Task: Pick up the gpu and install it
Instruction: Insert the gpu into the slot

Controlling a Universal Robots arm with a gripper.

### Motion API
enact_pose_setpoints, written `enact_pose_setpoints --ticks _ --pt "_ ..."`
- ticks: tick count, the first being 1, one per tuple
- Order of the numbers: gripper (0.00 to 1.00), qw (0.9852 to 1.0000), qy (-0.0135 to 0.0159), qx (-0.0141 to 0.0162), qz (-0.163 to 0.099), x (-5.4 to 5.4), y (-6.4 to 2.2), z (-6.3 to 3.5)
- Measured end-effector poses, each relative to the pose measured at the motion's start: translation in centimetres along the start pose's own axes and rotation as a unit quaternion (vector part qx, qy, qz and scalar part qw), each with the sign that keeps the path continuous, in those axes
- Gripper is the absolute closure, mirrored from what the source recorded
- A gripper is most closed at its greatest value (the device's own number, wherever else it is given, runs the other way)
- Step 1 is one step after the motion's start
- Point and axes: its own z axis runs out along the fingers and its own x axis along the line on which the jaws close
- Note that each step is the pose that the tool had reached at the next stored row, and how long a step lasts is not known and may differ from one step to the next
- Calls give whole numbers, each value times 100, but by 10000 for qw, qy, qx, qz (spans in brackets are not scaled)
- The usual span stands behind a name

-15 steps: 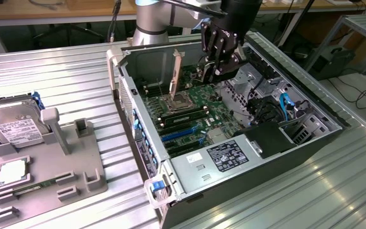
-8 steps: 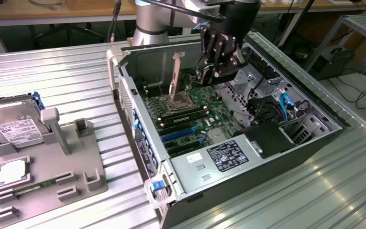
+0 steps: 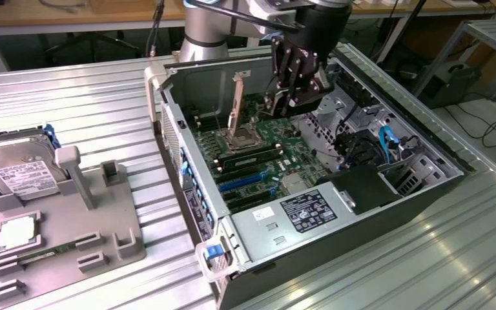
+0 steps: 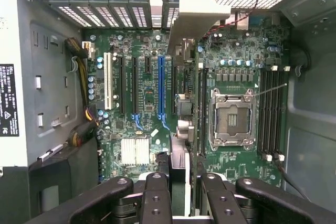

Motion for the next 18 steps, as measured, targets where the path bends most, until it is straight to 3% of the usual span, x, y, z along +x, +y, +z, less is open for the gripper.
enact_pose_setpoints --ticks 18 --pt "73 10000 -1 -11 0 3 1 113"
